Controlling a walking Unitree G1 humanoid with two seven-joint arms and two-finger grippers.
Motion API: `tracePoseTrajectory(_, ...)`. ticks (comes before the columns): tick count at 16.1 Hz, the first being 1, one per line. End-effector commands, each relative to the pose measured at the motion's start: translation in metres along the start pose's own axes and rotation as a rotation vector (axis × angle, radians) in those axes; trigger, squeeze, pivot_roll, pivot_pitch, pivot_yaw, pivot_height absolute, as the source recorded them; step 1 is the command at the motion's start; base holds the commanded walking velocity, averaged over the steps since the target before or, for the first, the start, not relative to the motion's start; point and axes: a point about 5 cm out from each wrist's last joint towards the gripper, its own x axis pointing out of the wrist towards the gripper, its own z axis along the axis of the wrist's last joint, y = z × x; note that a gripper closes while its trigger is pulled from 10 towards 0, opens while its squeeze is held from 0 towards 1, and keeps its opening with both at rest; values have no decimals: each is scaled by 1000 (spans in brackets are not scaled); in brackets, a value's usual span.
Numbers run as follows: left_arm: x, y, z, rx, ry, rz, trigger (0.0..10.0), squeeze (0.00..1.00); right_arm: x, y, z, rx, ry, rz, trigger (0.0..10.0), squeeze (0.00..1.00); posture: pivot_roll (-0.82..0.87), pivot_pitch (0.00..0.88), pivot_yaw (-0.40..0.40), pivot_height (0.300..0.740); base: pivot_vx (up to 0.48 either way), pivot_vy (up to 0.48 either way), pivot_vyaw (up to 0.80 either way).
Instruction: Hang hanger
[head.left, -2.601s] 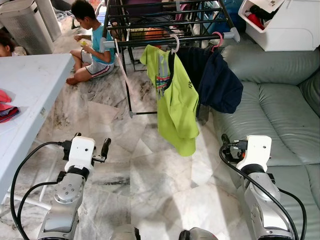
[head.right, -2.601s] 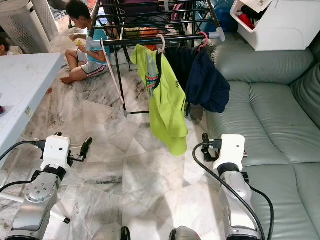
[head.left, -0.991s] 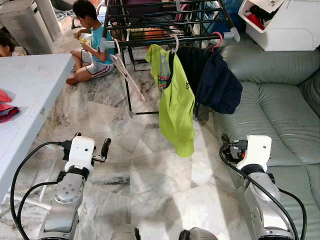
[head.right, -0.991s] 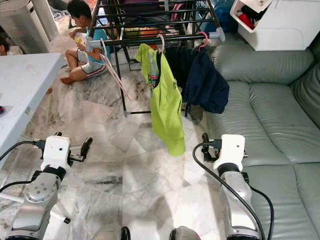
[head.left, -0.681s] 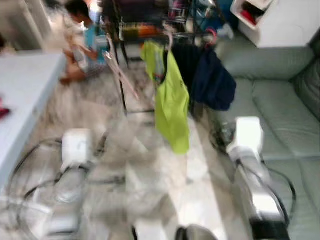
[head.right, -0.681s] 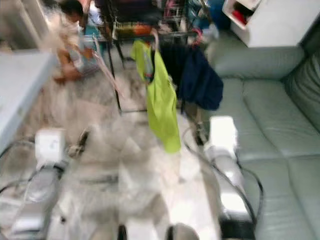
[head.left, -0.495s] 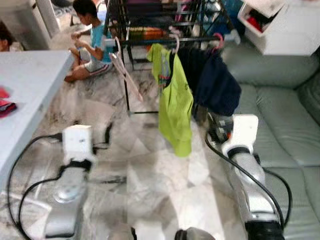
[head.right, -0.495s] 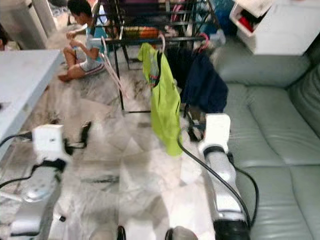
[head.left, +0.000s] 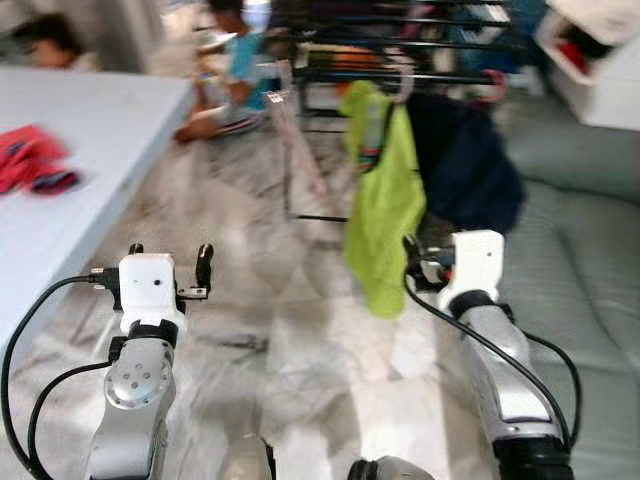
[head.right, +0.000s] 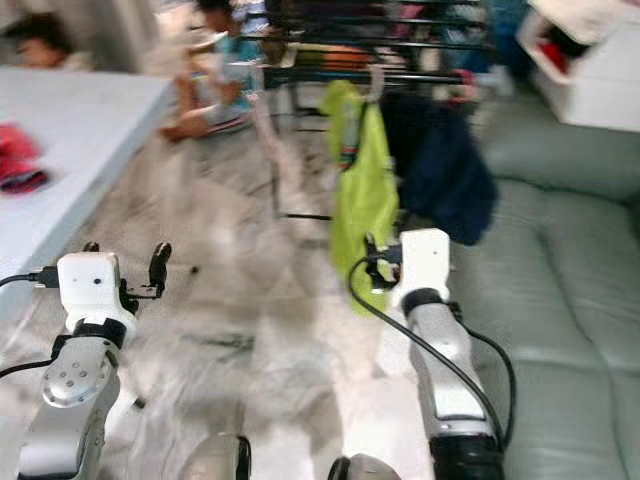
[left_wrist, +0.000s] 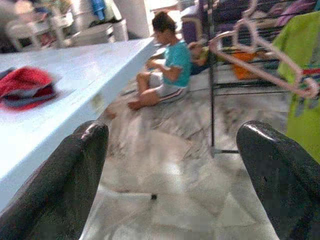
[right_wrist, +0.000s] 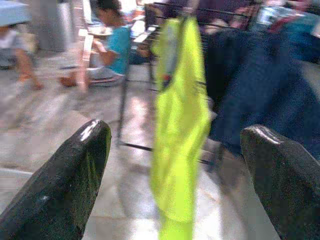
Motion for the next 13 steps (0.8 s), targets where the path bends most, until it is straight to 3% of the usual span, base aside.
tracePoseTrajectory(1, 0, 0, 6, 1, -17, 11, 10000, 0, 1, 1, 6, 1, -23, 8, 10000, 0, 21, 104, 6, 740, 0, 0, 800)
tracePoseTrajectory(6, 0, 0, 6, -3, 13, 62, 10000, 0, 5, 3, 13, 11, -55, 21, 10000, 0, 25, 110, 6, 740, 0, 0, 800)
tracePoseTrajectory(8, -2, -6, 5, -80, 52, -32, 10000, 0, 6, 4, 15, 15, -64, 26, 10000, 0, 24, 110, 2, 740, 0, 0, 800)
tracePoseTrajectory(9, -3, -8, 8, -81, 38, -62, 10000, 0, 7, 5, 16, 18, -68, 28, 10000, 0, 26, 112, 1, 740, 0, 0, 800)
tracePoseTrajectory(12, -1, -8, 11, -12, -3, 0, 10000, 0, 8, 5, 17, 20, -72, 29, 10000, 0, 28, 114, 0, 740, 0, 0, 800)
tracePoseTrajectory(13, -1, -9, 11, -33, 12, 1, 10000, 0, 9, 5, 17, 23, -73, 30, 10000, 0, 28, 114, 0, 740, 0, 0, 800)
